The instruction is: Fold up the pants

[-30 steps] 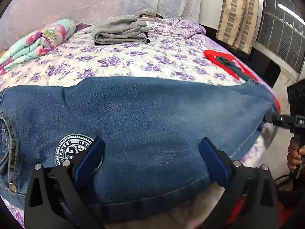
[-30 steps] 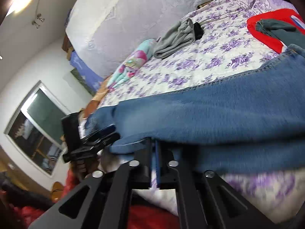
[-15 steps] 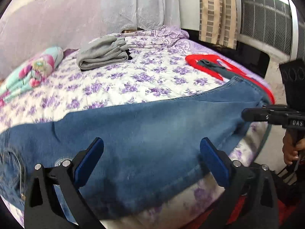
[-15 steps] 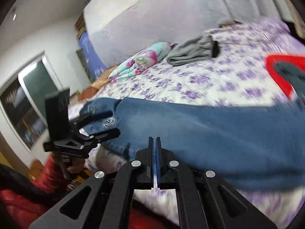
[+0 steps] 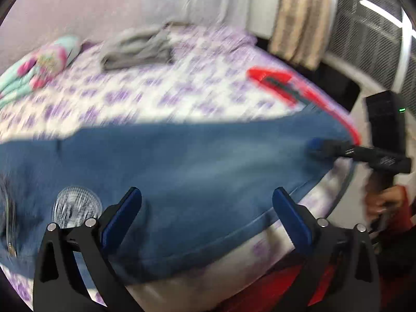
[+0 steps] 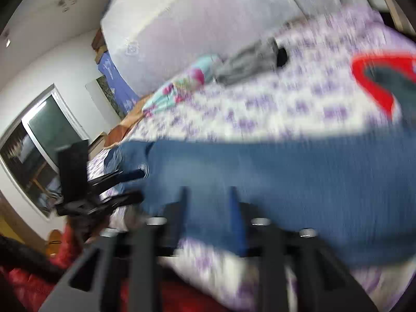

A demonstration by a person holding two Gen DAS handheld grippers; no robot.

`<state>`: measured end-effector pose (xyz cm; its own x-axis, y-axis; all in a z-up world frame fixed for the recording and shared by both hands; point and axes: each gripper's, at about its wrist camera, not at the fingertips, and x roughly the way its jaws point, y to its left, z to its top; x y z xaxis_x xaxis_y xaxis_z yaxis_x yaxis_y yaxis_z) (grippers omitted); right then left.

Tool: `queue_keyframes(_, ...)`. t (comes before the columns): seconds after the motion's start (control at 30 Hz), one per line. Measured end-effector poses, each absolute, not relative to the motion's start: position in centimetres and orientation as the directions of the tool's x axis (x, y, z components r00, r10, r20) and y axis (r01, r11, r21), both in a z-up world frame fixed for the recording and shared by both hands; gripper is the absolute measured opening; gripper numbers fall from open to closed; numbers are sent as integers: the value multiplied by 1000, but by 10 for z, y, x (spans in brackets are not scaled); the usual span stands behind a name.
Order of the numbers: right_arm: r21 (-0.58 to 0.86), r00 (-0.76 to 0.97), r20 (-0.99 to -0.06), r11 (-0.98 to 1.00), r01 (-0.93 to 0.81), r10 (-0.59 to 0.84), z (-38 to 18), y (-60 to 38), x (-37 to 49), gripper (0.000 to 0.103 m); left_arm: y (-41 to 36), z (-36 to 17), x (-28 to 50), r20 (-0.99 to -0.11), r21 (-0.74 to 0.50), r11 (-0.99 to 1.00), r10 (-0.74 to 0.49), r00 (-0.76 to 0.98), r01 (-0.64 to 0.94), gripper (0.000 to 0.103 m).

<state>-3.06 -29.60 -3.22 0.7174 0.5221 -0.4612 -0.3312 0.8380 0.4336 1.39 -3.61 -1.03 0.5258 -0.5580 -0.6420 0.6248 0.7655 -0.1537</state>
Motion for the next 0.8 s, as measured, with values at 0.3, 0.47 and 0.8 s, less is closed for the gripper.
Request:
queue_keyframes(0.3,361,719,-545,894,-264,432,-65,-294,6,47,-91,-59,-12,-684,64,752,-445,578,656,98)
queue_keyframes(0.47,302,825,-457,930,-208,333,-40,-317,-34,66,-71,-28,-7,-634,-38,770,-511,581,637,98)
queue_keyframes(0.8,195,852,-507,980,-31,128,-52,-355,-39,76,-66,-49,11,-665,8,825,-418,620,565,98)
